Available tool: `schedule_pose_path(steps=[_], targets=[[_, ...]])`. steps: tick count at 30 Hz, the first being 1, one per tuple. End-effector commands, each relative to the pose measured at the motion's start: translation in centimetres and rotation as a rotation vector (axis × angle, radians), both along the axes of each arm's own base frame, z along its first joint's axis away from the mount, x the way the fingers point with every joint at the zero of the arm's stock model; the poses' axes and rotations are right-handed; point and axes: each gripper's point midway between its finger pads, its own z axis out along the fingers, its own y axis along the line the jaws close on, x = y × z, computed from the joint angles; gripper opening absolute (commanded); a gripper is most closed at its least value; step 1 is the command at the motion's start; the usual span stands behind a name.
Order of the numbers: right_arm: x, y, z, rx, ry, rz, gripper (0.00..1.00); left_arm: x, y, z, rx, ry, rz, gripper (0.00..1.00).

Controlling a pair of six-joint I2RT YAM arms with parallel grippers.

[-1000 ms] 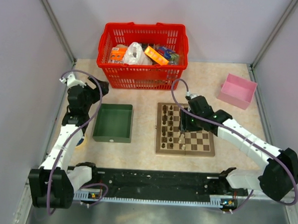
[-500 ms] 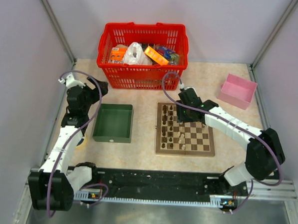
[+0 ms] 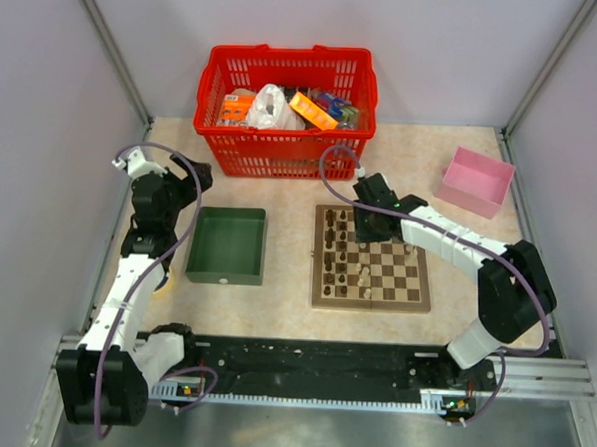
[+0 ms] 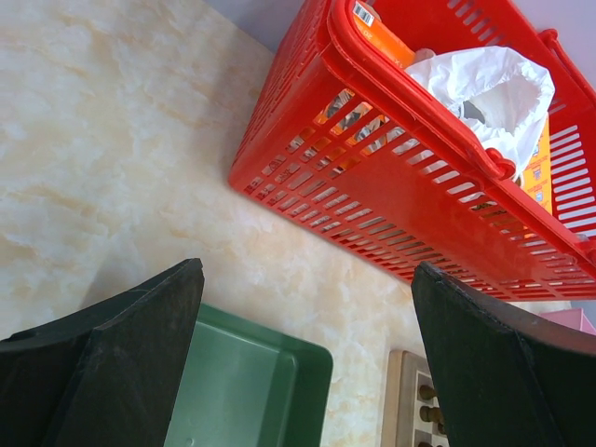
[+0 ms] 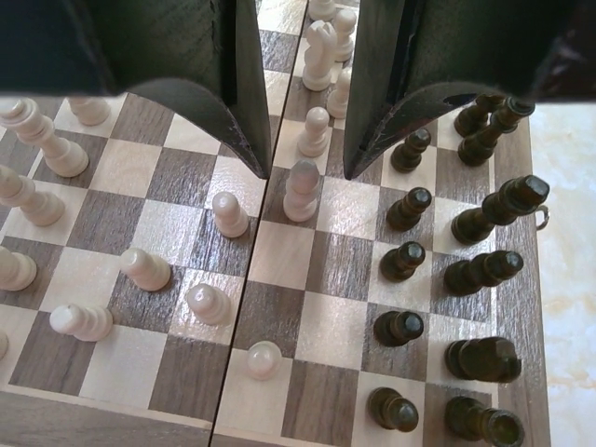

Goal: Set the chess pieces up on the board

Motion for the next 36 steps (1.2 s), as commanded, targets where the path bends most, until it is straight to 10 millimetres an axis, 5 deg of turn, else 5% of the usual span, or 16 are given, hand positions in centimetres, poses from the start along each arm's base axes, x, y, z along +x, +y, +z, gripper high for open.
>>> schedule_pose_path(steps=[1,17,26,29,36], targets=[[2.0,-0.1,1.3,0.01,-0.05,-0.017,0.36,0.0,0.4,0.7,0.015,-0.03,0.014,0.99],[2.0,0.8,0.0,0.042,-0.013,0.024,0.31,0.1,0.5,0.3,0.008,-0.024,0.014,0.99],[2.0,1.0,0.0,0.051,-0.007,0.033,0.18,0.1,0.5,0.4,0.009,-0.027,0.017,0.99],[2.0,1.0,1.0,0.062,-0.025,0.037,0.1,0.1,0.5,0.3,0.009,-0.023,0.017,0.99],[0.5,-0.8,6.2,0.093,-0.128,0.007,0.1,0.1,0.5,0.3,0.005,-0.025,0.014,0.99]])
